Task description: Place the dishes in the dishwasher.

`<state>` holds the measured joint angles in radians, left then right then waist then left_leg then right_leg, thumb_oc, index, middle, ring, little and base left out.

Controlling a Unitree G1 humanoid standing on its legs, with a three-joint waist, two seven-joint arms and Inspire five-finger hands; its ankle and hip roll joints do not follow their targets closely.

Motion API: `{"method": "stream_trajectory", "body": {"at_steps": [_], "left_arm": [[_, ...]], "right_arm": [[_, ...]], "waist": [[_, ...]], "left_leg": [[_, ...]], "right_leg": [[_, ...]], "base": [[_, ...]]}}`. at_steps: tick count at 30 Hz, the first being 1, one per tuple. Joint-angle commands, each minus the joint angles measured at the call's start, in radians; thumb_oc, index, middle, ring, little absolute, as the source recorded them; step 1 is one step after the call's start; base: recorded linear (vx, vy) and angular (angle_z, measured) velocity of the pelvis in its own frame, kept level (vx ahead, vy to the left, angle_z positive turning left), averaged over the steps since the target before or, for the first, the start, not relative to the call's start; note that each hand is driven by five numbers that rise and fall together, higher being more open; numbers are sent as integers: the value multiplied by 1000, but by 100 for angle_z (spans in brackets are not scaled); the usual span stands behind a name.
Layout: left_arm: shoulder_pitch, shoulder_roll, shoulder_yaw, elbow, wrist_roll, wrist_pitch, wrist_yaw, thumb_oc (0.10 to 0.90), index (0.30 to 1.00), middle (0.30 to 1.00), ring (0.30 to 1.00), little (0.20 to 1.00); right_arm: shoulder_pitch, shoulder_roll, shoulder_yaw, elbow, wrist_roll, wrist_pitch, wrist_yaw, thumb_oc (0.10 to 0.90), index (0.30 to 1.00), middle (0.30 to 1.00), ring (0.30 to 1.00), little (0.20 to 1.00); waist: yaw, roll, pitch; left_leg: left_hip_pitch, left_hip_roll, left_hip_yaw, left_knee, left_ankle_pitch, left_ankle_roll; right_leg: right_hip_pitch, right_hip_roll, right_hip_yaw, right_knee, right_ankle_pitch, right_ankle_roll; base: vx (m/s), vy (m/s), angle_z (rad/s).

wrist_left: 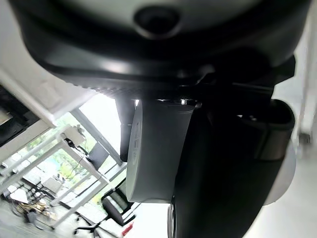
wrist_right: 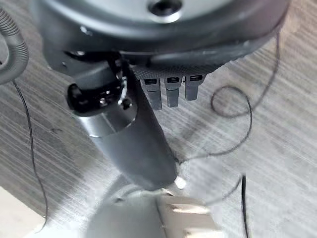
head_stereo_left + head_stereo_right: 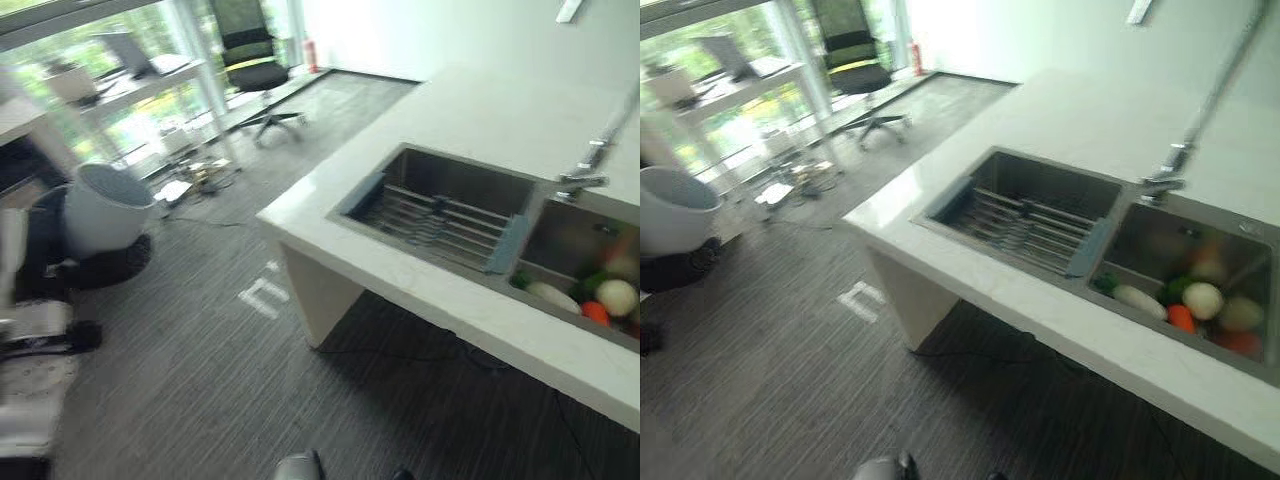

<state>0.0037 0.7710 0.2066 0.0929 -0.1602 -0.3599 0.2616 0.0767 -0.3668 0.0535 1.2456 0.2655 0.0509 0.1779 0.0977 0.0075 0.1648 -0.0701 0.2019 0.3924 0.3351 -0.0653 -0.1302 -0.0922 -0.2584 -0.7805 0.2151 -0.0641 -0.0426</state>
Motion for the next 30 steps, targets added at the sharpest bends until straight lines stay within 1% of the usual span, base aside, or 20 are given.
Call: {"method": "stream_trajectory", "body": {"at_steps": [1, 2, 3, 4, 5, 6, 8, 10, 11, 12, 13, 14, 17, 20, 23, 26, 27, 28, 29, 30], "left_arm": [[-124, 59, 75, -88, 9, -114, -1, 400, 300, 300, 300, 300], [-140, 45, 47, -102, 12, -106, -9, 400, 300, 300, 300, 300], [-152, 20, 17, -121, 22, -93, -6, 400, 300, 300, 300, 300], [-158, -7, -8, -140, 30, -73, -6, 400, 300, 300, 300, 300], [-158, -11, -12, -147, 31, -68, -10, 400, 300, 300, 300, 300], [-157, -30, -31, -169, 55, -66, -15, 400, 300, 300, 300, 300], [-152, -44, -50, -191, 83, -68, -17, 400, 300, 300, 300, 300], [-171, -48, -97, -207, 108, -79, -13, 400, 300, 300, 300, 300], [-190, -48, -126, -202, 120, -88, -11, 400, 300, 300, 300, 300], [-213, -46, -158, -187, 130, -116, -10, 400, 300, 300, 300, 300], [-232, -44, -181, -179, 144, -124, -2, 400, 300, 300, 300, 300], [-277, -51, -222, -176, 168, -116, -4, 400, 300, 300, 300, 300], [-322, -47, -252, -172, 164, -88, -26, 400, 300, 300, 300, 300], [-340, -51, -271, -173, 166, -64, -39, 400, 300, 300, 300, 300], [-314, -63, -264, -207, 199, -27, -22, 400, 300, 300, 300, 300], [-296, -59, -239, -245, 187, -10, -22, 400, 300, 300, 300, 300], [-298, -61, -234, -248, 177, -13, -32, 400, 300, 300, 300, 300], [-308, -60, -232, -245, 157, -32, -54, 400, 300, 300, 300, 300], [-317, -58, -232, -243, 148, -38, -62, 400, 300, 300, 300, 300], [-321, -51, -227, -241, 137, -41, -72, 400, 300, 300, 300, 300]], "right_arm": [[-44, 2, -60, -11, 112, -24, 16, 800, 900, 900, 900, 900], [-39, 1, -68, -11, 115, -25, 15, 800, 900, 900, 900, 900], [-38, 2, -77, -16, 101, -20, -1, 800, 900, 900, 900, 900], [-38, 9, -83, -25, 88, -14, -22, 800, 900, 900, 900, 900], [-37, 11, -84, -29, 92, -10, -26, 800, 900, 900, 900, 900], [-35, 25, -85, -47, 104, 9, -36, 800, 900, 900, 900, 900], [-32, 42, -85, -73, 96, 24, -40, 800, 900, 900, 900, 900], [-32, 62, -87, -85, 109, 28, -41, 800, 900, 900, 900, 900], [-27, 71, -90, -90, 122, 26, -33, 800, 900, 900, 900, 900], [-23, 80, -89, -93, 144, 21, -29, 800, 900, 900, 900, 900], [-21, 84, -84, -92, 153, 12, -22, 800, 900, 900, 900, 900], [-13, 90, -75, -95, 159, 12, 6, 800, 900, 900, 900, 900], [-4, 87, -66, -68, 145, 17, 34, 800, 900, 900, 900, 900], [-5, 86, -45, -39, 130, 12, 60, 800, 900, 900, 900, 900], [-26, 78, -8, -32, 95, 15, 82, 800, 900, 900, 900, 900], [-41, 54, 11, -33, 111, 19, 86, 800, 900, 900, 900, 900], [-42, 47, 8, -28, 122, 19, 82, 800, 900, 900, 900, 900], [-42, 35, -3, -19, 150, 15, 74, 800, 900, 900, 900, 900], [-41, 26, -17, -10, 152, 14, 77, 800, 900, 900, 900, 900], [-39, 17, -32, 9, 156, 7, 85, 800, 900, 900, 900, 900]], "waist": [[-64, 47, -46], [-69, 52, -51], [-70, 54, -56], [-56, 55, -60], [-51, 55, -61], [-37, 56, -62], [-26, 56, -56], [-41, 54, -42], [-60, 53, -34], [-84, 51, -24], [-101, 45, -22], [-130, 27, -23], [-147, 18, -29], [-143, 12, -39], [-118, 10, -36], [-106, 21, -25], [-107, 21, -20], [-117, 20, -13], [-125, 18, -8], [-129, 21, -7]], "left_leg": [[-12, 47, -1, -35, 8, -5], [-15, 53, 10, -35, 8, -9], [-16, 31, 1, -35, -22, -3], [-19, -10, -26, -35, -50, 8], [-20, -20, -32, -35, -57, 13], [-21, -49, -39, -35, -79, 26], [-20, -80, -63, -35, -99, 44], [-30, -119, -149, -35, -118, 76], [-37, -139, -198, -35, -124, 91], [-54, -155, -231, -35, -107, 112], [-62, -169, -258, -35, -108, 119], [-75, -199, -310, -35, -106, 124], [-82, -224, -359, -35, -105, 129], [-94, -222, -370, -35, -93, 129], [-96, -181, -349, -35, -80, 100], [-115, -150, -352, -35, -48, 65], [-114, -142, -334, -35, -38, 60], [-105, -125, -279, -35, -24, 54], [-97, -117, -252, -35, -18, 50], [-100, -111, -248, -35, -19, 47]], "right_leg": [[85, -7, 192, 85, -100, 182], [88, -17, 179, 85, -93, 188], [88, -33, 176, 85, -82, 199], [90, -52, 178, 85, -66, 220], [91, -57, 176, 85, -61, 225], [103, -71, 163, 85, -48, 235], [119, -76, 165, 85, -35, 236], [97, -41, 261, 85, -31, 230], [82, -7, 326, 85, -43, 227], [56, 33, 383, 85, -37, 208], [40, 60, 436, 85, -43, 205], [4, 100, 550, 85, -44, 208], [-9, 139, 642, 85, -49, 205], [-2, 156, 648, 85, -57, 193], [17, 154, 588, 85, -84, 176], [25, 174, 560, 85, -110, 149], [29, 172, 550, 85, -111, 145], [32, 164, 532, 85, -111, 141], [33, 153, 525, 85, -108, 141], [29, 146, 528, 85, -103, 147]], "base": [[-203, 417, 148], [-123, 489, 150], [-89, 604, 146], [-35, 516, 150], [-9, 478, 121], [23, 347, 89], [50, 291, 54], [58, 92, 64], [-47, 38, 113], [-52, 18, 160], [-40, -38, 254], [51, -82, 228], [73, -115, 148], [48, -206, 137], [39, -297, 69], [-11, -239, 36], [-65, -99, 17], [-87, -8, 32], [-94, 83, 67], [-40, 128, 80]]}}
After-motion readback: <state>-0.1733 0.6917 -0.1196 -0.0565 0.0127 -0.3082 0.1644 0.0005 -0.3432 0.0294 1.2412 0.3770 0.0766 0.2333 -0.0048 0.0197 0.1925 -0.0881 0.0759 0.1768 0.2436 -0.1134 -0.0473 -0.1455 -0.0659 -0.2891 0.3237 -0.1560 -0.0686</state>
